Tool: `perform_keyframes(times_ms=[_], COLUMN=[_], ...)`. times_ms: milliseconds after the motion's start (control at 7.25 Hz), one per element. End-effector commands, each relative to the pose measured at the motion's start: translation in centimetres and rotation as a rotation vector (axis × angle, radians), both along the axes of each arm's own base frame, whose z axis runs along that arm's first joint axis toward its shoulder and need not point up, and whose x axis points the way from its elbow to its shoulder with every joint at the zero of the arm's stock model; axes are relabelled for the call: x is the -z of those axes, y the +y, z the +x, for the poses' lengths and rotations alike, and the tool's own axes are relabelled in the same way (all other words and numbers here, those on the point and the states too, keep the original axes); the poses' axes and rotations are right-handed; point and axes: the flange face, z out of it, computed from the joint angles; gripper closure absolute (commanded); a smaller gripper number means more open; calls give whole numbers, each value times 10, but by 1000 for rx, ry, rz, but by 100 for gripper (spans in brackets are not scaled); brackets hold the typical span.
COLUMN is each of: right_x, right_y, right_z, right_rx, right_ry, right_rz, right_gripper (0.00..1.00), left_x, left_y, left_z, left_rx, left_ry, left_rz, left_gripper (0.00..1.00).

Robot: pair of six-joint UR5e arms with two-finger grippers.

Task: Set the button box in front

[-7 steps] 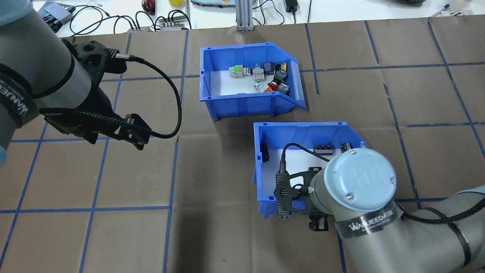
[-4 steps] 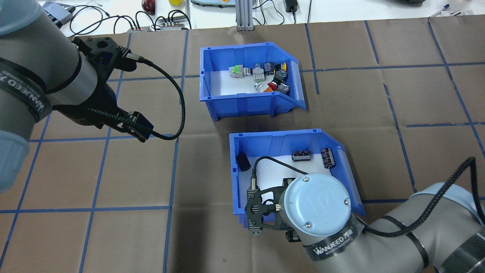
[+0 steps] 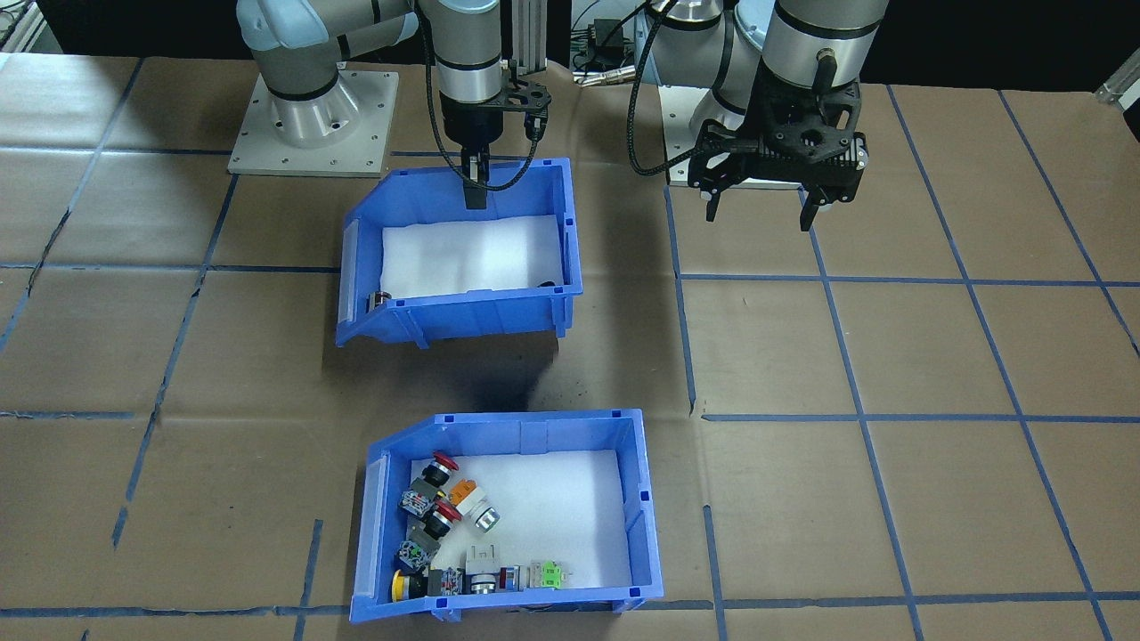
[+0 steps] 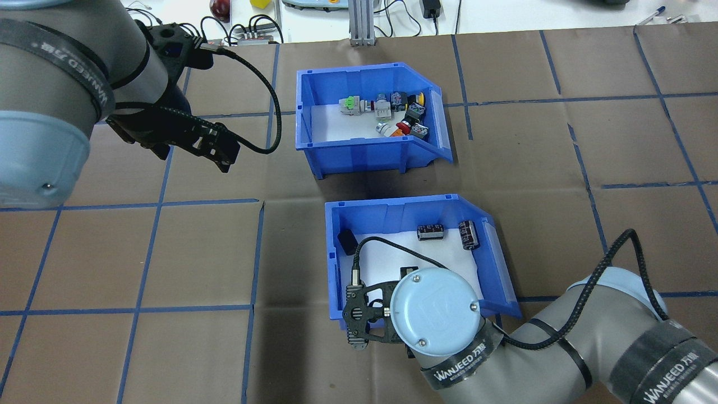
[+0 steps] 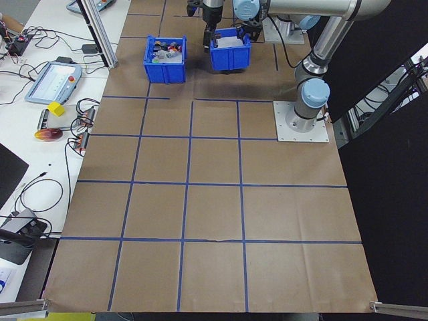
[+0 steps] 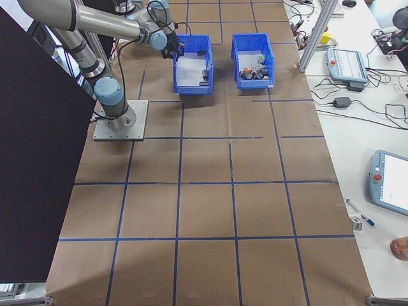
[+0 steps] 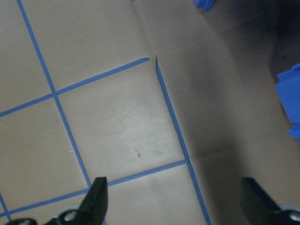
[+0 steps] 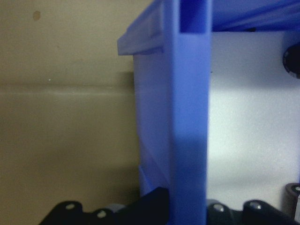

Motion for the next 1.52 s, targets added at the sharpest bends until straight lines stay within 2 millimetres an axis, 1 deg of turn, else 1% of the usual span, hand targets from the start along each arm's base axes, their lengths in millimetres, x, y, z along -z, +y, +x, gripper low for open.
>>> perform_keyframes(times_ms=[0, 138, 276, 414, 552, 690, 828, 1103, 1241, 1379], right_x=[11, 17, 17, 16, 17, 18, 14, 1, -17, -49], right_y=[-5, -7, -6, -2, -1, 0, -2, -2, -7, -12], right_z=[3, 5, 6, 10, 10, 11, 11, 10, 0, -4], right_rx=[35, 62, 60, 47, 50, 82, 88, 91, 118, 133], right_ry=[1, 5, 2, -3, -5, -12, -24, -36, -61, -74], right_rz=[-3, 9, 5, -1, 2, 8, 3, -22, -60, -80], right_gripper=[92, 92, 92, 90, 76, 27, 0, 0, 0, 0], left_x=[4, 1, 1, 0, 1, 3, 5, 2, 1, 2], left_y=[-4, -4, -6, -3, -3, -6, -6, -9, -9, -10], left_z=[-1, 0, 0, 0, 0, 0, 0, 0, 0, 0], left_rx=[-108, -189, -226, -226, -228, -225, -225, -223, -223, -215], left_ry=[8, 10, 13, 14, 13, 11, 10, 13, 13, 13], left_rz=[2, -10, -14, -18, -16, -19, -16, -24, -25, -28], left_gripper=[1, 1, 1, 1, 1, 1, 1, 1, 1, 1])
